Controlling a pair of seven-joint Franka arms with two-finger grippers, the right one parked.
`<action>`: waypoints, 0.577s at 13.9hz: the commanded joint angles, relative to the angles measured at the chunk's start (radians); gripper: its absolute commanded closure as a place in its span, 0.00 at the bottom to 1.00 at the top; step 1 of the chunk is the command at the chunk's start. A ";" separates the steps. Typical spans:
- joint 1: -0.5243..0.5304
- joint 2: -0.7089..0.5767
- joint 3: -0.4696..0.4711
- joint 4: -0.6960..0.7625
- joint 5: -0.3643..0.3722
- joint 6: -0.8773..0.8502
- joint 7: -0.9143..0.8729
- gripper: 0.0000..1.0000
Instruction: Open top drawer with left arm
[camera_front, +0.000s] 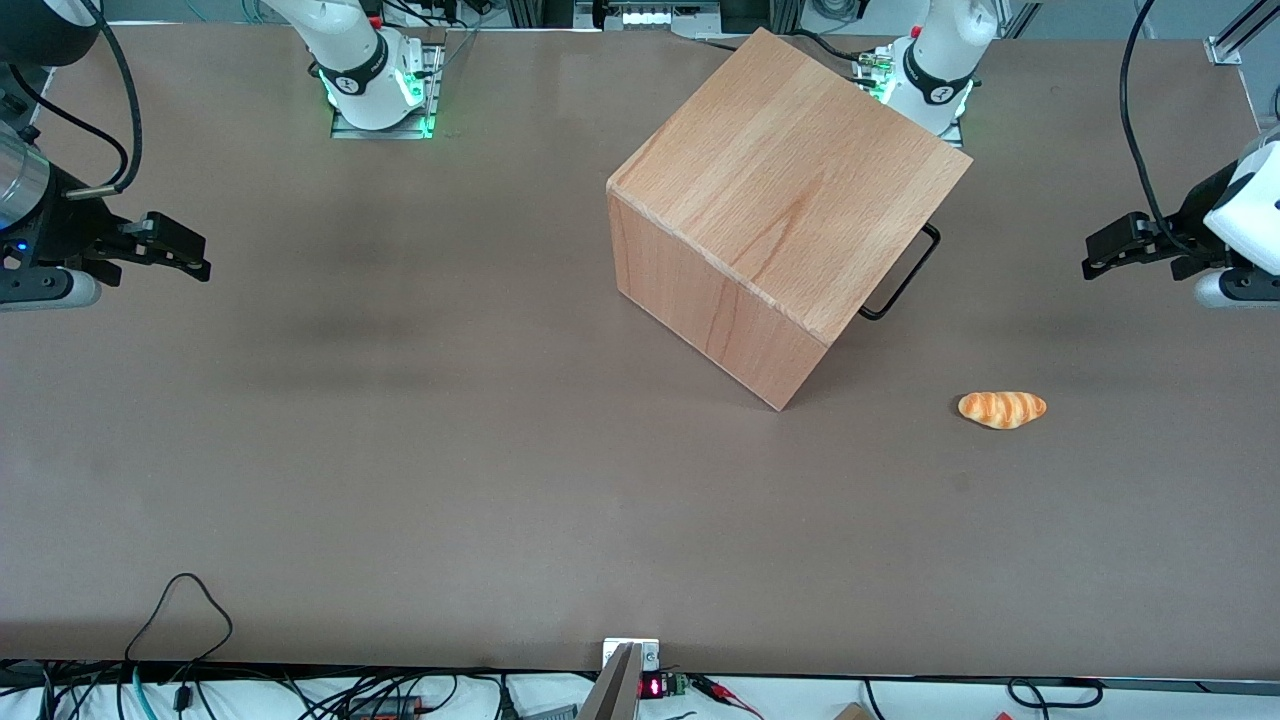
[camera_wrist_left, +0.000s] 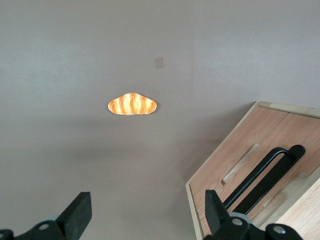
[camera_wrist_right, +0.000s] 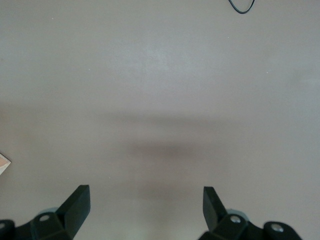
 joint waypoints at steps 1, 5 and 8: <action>0.000 0.000 0.006 0.015 0.009 -0.020 0.009 0.00; -0.001 0.004 0.006 0.015 0.009 -0.017 0.009 0.00; 0.000 0.007 0.008 0.012 0.007 -0.016 0.017 0.00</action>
